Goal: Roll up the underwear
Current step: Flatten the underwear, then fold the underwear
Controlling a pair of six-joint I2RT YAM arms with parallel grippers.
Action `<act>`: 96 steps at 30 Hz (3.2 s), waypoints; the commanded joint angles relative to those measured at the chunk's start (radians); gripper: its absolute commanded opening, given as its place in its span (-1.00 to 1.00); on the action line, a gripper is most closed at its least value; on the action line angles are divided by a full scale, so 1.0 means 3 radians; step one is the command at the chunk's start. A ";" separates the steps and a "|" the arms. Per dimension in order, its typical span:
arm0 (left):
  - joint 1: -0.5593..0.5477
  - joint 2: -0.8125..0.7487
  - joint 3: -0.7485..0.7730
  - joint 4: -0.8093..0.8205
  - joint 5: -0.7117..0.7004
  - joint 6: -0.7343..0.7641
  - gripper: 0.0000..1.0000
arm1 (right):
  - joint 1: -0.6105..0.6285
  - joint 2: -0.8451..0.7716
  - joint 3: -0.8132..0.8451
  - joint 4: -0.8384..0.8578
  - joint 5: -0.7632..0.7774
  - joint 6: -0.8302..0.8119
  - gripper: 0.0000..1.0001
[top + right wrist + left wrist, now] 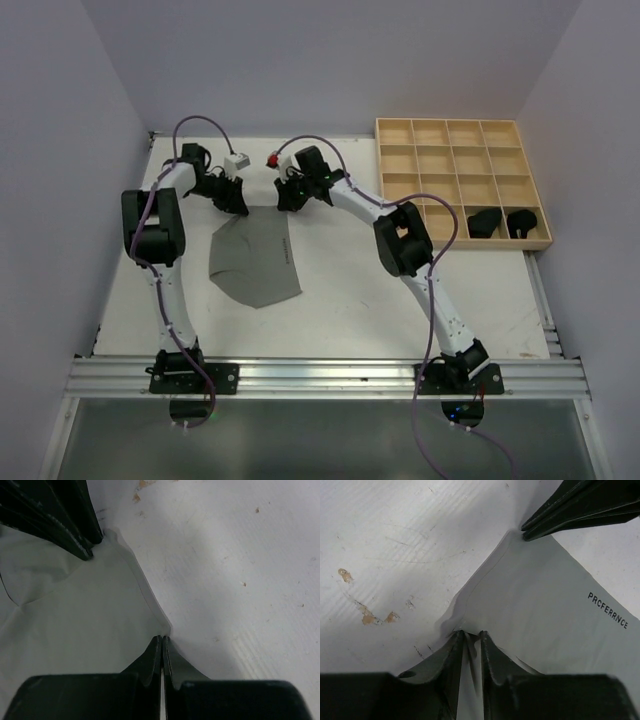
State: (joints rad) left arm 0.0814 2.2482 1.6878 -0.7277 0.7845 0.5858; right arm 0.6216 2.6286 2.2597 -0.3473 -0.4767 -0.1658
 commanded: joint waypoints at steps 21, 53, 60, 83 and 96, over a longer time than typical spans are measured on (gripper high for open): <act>0.0479 -0.0801 -0.0441 -0.0914 0.1178 0.0669 0.01 | -0.0129 -0.1271 -0.1505 0.0125 0.0689 0.0358 0.03; 0.0818 0.0273 -0.0754 -0.1970 0.1623 0.2046 0.03 | -0.0129 -0.1096 -0.1114 -0.0136 0.0443 0.0364 0.02; 0.0746 -0.0514 -0.0774 -0.1962 0.1731 0.2307 0.07 | -0.0180 -0.1362 -0.1268 -0.0187 0.0459 0.0312 0.01; -0.0214 -0.0188 0.0519 -0.0167 0.0178 0.0727 0.01 | -0.0344 -0.1210 -0.1279 -0.0340 0.0377 0.0287 -0.03; -0.0604 0.0150 0.0418 -0.0044 -0.0084 0.1084 0.06 | -0.0293 -0.0985 -0.1212 -0.0305 0.0275 0.0312 -0.04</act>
State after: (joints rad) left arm -0.0990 2.2868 1.8172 -0.7700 0.7761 0.8555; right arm 0.5220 2.3348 1.8652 -0.4496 -0.3592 -0.0647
